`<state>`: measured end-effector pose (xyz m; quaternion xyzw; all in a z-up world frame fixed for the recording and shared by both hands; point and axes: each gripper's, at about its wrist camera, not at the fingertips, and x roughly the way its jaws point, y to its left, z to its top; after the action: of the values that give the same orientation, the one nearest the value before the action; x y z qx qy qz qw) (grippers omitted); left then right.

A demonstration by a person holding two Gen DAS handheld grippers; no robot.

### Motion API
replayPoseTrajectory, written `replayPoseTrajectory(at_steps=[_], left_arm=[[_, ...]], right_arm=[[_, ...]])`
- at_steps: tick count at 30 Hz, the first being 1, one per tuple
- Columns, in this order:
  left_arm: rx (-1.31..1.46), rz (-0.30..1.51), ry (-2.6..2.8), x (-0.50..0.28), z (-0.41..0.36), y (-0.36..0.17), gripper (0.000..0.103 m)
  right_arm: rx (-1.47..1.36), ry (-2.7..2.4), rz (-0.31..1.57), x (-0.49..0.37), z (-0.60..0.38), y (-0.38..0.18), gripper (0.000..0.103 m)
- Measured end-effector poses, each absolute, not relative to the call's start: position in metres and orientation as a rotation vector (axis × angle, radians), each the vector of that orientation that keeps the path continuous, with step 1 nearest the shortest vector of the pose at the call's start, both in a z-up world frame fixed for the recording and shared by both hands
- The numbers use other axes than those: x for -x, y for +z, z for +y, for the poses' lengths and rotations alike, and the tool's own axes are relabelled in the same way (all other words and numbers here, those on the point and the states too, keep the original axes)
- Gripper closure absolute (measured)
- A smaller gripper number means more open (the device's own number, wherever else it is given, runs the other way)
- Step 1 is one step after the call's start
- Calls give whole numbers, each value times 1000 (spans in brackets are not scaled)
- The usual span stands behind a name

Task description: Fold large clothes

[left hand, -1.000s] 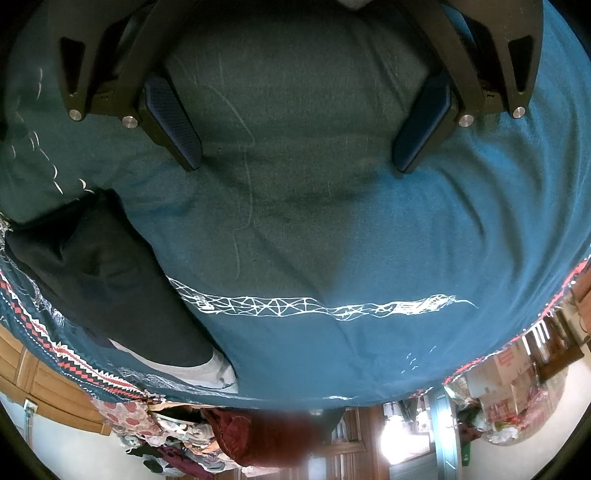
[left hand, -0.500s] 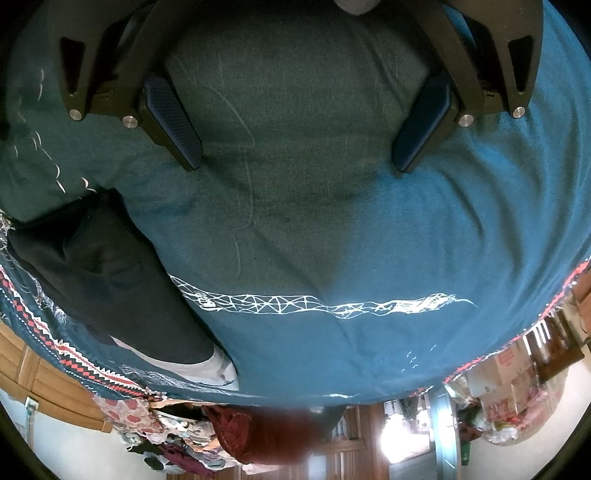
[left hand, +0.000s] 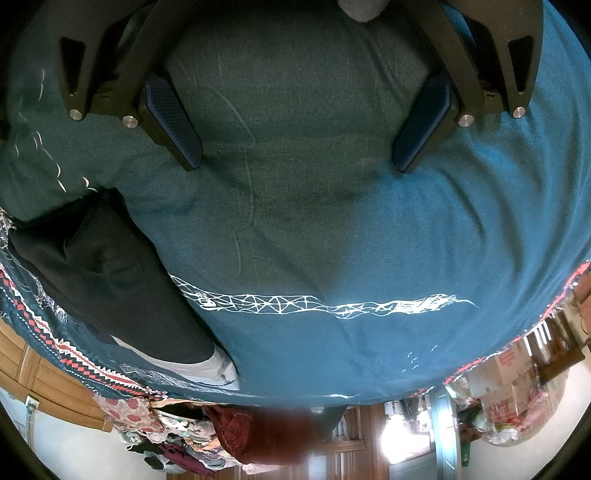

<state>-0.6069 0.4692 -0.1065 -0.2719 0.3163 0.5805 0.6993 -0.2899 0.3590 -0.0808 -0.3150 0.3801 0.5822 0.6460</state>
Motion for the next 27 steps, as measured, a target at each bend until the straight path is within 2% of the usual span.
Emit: replayPoseTrajectory(at_steps=[6, 11, 15, 18, 20, 23, 27], left_arm=[[595, 689, 1254, 608, 465, -90, 0], [523, 620, 1243, 607, 442, -39, 0], [454, 512, 1256, 603, 410, 32, 0], [400, 413, 1264, 606, 384, 80, 0], [352, 355, 1281, 605, 368, 112, 0], [278, 311, 1307, 597, 346, 149, 0], [251, 320, 1312, 588, 330, 177, 0]], right_arm=[[681, 1337, 904, 286, 359, -71, 0], [606, 1347, 892, 287, 356, -30, 0], [564, 1339, 716, 311, 346, 48, 0], [472, 1304, 498, 336, 320, 123, 0], [422, 1258, 417, 350, 306, 151, 0], [484, 1312, 550, 358, 319, 151, 0], [522, 1304, 583, 371, 328, 149, 0]])
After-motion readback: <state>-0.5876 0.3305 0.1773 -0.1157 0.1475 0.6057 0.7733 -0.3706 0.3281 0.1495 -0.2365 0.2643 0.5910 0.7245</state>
